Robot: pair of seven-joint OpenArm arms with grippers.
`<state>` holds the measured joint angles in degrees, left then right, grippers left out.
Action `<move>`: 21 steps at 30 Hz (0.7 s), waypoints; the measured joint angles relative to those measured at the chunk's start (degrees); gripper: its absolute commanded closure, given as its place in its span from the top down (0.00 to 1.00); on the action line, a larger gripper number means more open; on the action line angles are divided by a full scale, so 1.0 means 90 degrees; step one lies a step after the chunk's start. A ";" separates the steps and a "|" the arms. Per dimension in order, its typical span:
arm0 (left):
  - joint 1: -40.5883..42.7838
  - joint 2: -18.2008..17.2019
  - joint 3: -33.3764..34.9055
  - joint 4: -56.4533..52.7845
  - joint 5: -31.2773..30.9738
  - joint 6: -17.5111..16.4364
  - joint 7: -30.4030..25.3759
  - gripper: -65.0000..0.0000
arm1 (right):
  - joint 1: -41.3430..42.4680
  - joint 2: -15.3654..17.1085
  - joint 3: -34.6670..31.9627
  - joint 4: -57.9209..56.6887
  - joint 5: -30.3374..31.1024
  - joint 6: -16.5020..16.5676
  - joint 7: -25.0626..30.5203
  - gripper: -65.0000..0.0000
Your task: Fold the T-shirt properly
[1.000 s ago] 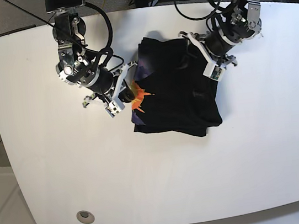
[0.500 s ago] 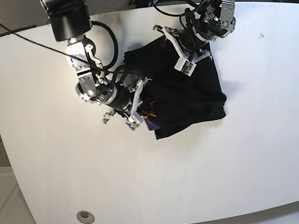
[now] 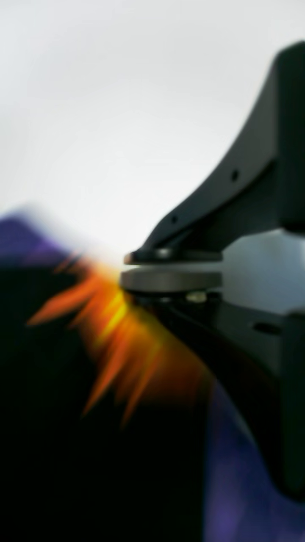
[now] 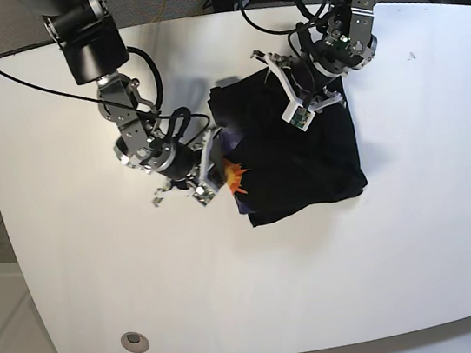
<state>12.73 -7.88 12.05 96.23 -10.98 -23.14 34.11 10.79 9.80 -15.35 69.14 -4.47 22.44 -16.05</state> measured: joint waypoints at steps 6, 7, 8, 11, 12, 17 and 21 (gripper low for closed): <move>-0.0221 -0.0355 -0.0046 0.0022 -0.0117 0.0005 -0.0019 0.36 | -0.0092 0.0097 0.0017 0.0991 -0.0117 -0.0209 -0.0641 0.04; -0.0240 -0.0408 -0.0058 0.0039 -0.0119 0.0015 -0.0019 0.36 | -0.0083 0.0053 0.0017 0.1098 -0.0112 -0.0206 -0.0636 0.04; -0.0253 -0.0481 -0.0075 0.0075 -0.0146 0.0024 -0.0019 0.37 | -0.0051 -0.0022 0.0017 0.1282 -0.0041 -0.0206 -0.0697 0.04; -0.0223 -0.0661 -0.0100 0.0209 -0.0316 0.0019 -0.0010 0.38 | 0.0066 -0.0228 0.0005 0.1605 0.0056 -0.0136 -0.0763 0.04; -0.0202 -0.0687 -0.0104 0.0233 -0.0340 0.0007 -0.0005 0.39 | 0.0090 -0.0277 -0.0010 0.1659 0.0087 -0.0131 -0.0750 0.04; -0.0104 -0.0784 -0.0022 0.0287 -0.0381 0.0073 0.0267 0.40 | 0.0066 -0.0308 0.0010 0.1809 0.0087 -0.0032 -0.1134 0.04; -0.0129 -0.0753 0.0049 0.0265 -0.0301 0.0075 0.0342 0.39 | -0.0185 -0.0294 0.0022 0.1763 0.0024 -0.0032 -0.1275 0.05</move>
<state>11.57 -14.66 12.49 98.61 -13.69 -22.46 37.19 9.13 7.16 -15.16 85.01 -4.25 22.15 -27.53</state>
